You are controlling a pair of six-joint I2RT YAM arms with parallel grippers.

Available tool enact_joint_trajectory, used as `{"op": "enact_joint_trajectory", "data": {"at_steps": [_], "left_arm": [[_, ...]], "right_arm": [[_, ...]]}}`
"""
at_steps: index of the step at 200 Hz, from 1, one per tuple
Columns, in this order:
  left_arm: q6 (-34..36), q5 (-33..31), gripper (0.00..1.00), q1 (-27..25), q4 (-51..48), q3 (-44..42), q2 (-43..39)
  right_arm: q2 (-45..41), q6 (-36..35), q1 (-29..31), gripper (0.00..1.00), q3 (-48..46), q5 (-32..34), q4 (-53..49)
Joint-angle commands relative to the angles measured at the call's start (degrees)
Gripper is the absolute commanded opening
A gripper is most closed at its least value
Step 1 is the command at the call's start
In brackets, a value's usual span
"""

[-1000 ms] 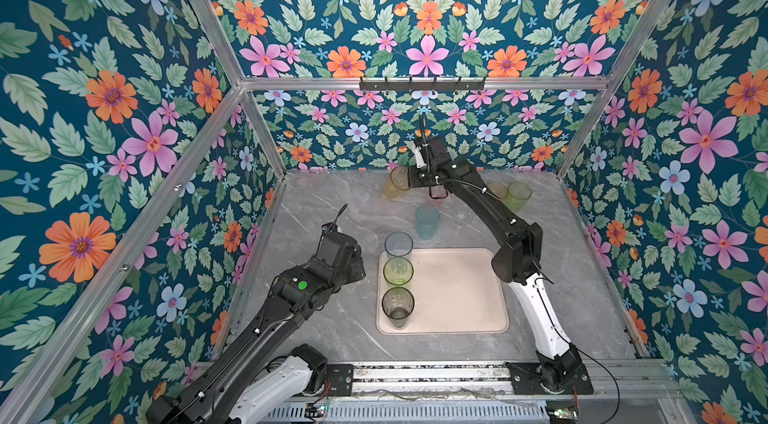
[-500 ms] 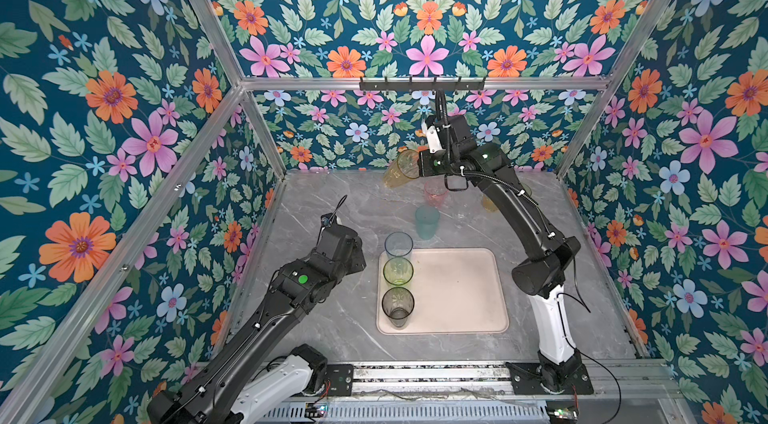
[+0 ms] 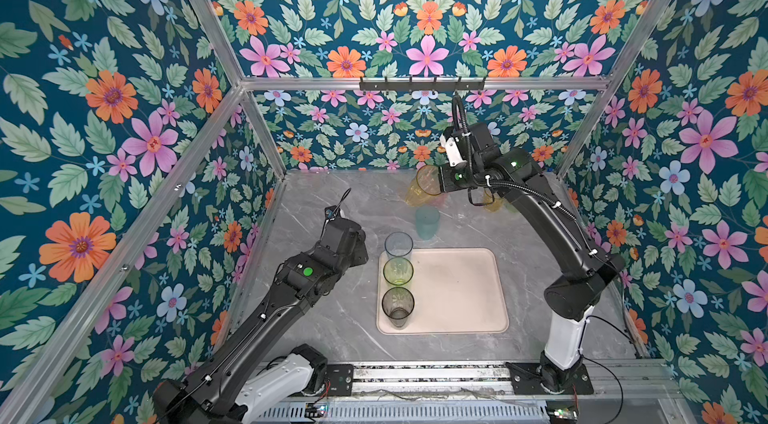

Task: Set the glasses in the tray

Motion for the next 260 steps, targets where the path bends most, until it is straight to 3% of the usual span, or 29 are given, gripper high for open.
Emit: {"op": "enact_joint_trajectory", "data": {"at_steps": [1,49,129,201,260], "left_arm": [[1.60,-2.49,0.59,0.29,0.78,1.00,0.33],[3.69,-5.20,0.61,1.53,-0.12,3.18,1.90],[7.76,-4.66,0.65,6.47,6.91,3.32,4.65],[9.42,-0.01,0.69,11.44,9.15,2.38,7.66],[9.40,1.45,0.72,14.01,10.96,-1.13,6.20]], "right_arm": [[-3.26,0.24,0.06,0.00,-3.69,1.67,0.64],[-11.13,0.41,0.58,0.00,-16.46,3.77,2.21],[-25.46,4.07,4.19,0.00,-35.23,8.52,5.36],[-25.89,7.74,9.27,0.00,-42.77,11.31,6.62],[-23.77,9.42,9.80,0.00,-47.38,12.36,10.32]]}}
